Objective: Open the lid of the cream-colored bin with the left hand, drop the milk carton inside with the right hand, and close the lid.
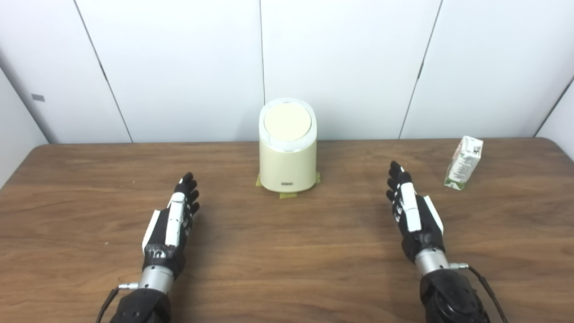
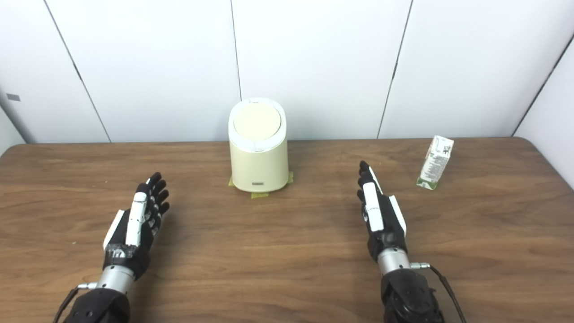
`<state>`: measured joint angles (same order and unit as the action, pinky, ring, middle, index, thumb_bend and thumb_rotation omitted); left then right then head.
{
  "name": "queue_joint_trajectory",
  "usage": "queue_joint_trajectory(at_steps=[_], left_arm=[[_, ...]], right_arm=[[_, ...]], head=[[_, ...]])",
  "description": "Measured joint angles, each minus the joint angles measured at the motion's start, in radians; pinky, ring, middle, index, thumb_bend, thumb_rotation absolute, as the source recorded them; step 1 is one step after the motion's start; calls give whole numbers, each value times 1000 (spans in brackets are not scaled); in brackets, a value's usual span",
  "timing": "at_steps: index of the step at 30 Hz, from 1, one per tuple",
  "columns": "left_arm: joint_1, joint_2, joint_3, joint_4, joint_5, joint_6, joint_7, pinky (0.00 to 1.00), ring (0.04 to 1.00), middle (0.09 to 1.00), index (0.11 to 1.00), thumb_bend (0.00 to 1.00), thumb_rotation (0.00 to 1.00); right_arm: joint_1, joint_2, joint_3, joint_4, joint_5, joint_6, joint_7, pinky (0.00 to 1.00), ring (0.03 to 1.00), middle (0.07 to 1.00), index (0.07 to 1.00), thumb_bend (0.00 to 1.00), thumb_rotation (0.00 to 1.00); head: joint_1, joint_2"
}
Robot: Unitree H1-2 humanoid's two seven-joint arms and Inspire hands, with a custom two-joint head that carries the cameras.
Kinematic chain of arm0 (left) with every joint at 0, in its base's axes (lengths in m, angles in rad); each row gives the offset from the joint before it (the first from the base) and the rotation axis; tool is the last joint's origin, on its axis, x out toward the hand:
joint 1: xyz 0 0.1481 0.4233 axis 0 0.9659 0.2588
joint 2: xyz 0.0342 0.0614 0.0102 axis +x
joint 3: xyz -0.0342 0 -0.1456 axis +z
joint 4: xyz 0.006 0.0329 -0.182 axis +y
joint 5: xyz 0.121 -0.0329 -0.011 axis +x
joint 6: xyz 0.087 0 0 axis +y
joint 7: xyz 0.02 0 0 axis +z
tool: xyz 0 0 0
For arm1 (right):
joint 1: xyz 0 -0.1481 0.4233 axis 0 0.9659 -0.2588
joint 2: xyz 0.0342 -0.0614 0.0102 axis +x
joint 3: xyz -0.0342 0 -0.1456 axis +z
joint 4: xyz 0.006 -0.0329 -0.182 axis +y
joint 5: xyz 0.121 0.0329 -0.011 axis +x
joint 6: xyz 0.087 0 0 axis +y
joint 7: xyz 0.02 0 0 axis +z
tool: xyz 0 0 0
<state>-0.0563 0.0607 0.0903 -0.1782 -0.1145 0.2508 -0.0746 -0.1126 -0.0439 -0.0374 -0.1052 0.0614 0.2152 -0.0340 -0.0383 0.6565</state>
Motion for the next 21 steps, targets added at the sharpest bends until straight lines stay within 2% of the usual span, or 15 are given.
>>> queue_joint_trajectory(at_steps=[8, 21], left_arm=[[-1, 0, -3, 13, 2, 0, 0, 1000, 1000, 1000, 1000, 459, 1000], [-2, 1, -9, 15, 6, 0, 0, 1000, 1000, 1000, 1000, 478, 1000]], right_arm=[[0, 7, 2, -1, 12, 8, 10, 1000, 1000, 1000, 991, 688, 1000], [-2, 6, -3, 0, 13, 11, 14, 1000, 1000, 1000, 985, 696, 1000]], head=[[6, -6], [20, 8]])
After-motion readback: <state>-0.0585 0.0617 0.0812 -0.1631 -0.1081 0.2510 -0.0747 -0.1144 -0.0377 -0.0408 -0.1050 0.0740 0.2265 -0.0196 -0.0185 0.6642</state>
